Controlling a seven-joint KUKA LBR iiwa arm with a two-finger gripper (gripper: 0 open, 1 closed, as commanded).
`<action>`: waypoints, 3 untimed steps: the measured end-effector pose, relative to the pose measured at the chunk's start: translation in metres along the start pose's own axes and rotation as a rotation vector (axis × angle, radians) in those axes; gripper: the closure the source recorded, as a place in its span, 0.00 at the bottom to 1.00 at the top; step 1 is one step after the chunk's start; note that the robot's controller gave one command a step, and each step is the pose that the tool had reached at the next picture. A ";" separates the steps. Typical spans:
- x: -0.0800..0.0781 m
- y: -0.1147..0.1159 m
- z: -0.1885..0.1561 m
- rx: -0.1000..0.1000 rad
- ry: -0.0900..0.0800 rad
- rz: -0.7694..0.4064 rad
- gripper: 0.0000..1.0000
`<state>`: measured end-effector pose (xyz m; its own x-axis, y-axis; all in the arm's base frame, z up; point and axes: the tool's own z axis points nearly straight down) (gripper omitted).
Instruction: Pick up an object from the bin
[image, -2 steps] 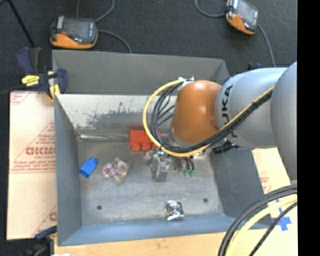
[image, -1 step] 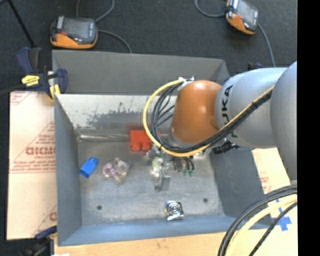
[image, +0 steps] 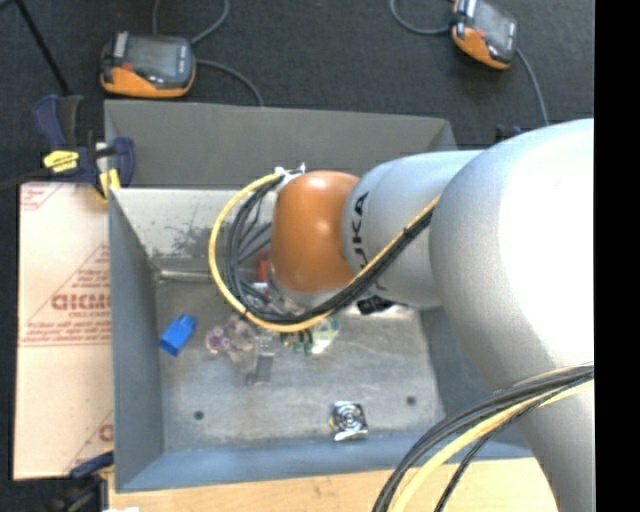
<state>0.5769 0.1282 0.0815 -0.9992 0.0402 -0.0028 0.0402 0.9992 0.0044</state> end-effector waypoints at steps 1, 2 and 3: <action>-0.001 -0.005 -0.003 0.002 -0.002 0.007 1.00; -0.031 0.029 -0.074 -0.001 -0.010 0.016 1.00; -0.065 0.017 -0.116 0.003 -0.008 0.011 1.00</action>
Offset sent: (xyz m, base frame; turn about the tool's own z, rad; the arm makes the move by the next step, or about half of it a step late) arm 0.0000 0.0000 0.0000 0.0000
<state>0.6421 0.1421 0.1976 -0.9986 0.0515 -0.0106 0.0515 0.9987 0.0016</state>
